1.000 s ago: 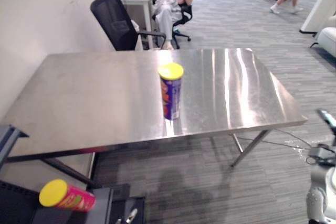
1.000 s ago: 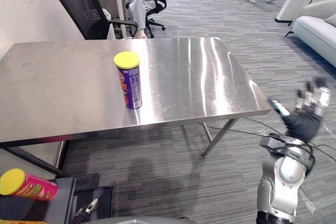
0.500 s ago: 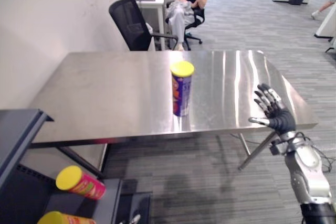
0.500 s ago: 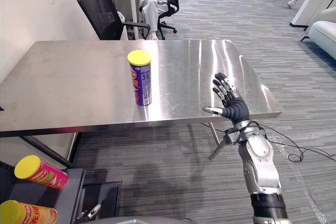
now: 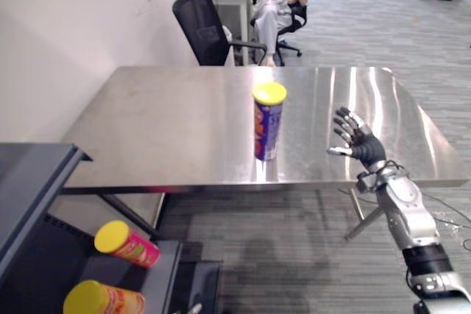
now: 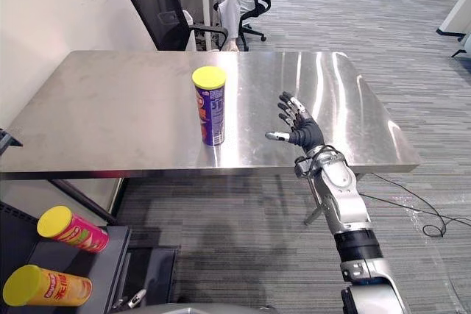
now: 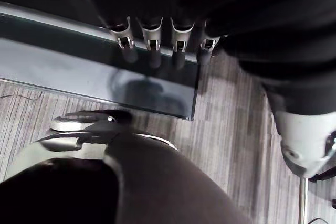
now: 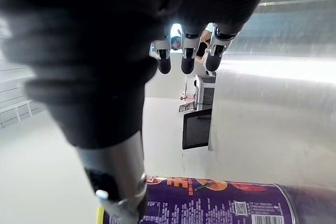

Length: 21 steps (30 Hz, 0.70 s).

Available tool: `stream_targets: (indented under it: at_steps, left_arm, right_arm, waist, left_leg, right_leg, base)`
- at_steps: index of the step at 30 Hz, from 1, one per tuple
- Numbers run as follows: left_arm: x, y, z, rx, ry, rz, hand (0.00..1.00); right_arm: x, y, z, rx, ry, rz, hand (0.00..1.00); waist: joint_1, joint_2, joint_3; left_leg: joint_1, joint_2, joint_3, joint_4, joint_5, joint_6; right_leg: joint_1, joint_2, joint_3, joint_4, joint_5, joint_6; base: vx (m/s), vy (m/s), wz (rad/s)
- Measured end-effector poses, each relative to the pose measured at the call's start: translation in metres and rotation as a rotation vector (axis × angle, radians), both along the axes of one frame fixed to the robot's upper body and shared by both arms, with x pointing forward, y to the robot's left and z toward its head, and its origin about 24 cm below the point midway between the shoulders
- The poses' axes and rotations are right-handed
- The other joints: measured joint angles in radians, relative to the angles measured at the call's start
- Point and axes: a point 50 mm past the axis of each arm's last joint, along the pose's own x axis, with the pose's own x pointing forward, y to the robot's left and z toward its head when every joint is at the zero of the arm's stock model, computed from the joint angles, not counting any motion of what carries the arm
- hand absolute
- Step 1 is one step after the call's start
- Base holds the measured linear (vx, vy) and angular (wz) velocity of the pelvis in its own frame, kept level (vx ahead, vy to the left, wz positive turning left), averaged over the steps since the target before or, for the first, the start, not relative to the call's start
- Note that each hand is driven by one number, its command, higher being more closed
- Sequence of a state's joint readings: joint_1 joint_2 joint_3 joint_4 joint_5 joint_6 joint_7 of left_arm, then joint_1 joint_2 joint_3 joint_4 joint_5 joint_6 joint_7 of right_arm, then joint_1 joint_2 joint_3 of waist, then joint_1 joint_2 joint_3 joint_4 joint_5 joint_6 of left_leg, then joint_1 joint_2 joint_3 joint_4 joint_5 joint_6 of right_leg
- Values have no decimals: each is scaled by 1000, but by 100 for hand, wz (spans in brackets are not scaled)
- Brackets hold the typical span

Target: Put the gum and the chips on the shelf.

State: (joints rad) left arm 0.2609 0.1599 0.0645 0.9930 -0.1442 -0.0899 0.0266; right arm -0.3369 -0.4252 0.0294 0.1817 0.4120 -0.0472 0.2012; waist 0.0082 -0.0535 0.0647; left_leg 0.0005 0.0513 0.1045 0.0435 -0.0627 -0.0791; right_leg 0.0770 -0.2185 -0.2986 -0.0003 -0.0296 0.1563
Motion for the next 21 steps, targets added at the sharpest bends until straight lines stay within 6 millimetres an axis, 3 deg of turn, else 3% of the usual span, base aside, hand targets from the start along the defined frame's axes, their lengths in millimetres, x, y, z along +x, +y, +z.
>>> stream_targets:
  at_steps: [8, 21]
  left_arm:
    - [3, -1, 1, -3, -9, -3, 0]
    - [3, -2, 1, -7, -12, -2, 0]
  right_arm:
    - [16, 4, -2, -13, 37, -2, 0]
    - [39, 22, 17, -66, 14, 55, 0]
  waist:
    - [25, 2, 29]
    - [56, 11, 61]
  left_leg:
    - [0, -4, -24, 8, 0, 0]
    - [-14, -9, -66, 15, 4, 6]
  right_leg:
    - [22, -1, -25, -9, 0, 0]
    - [38, 1, -63, -16, 5, -7]
  base:
    - [-4, 5, 9]
    - [8, 5, 8]
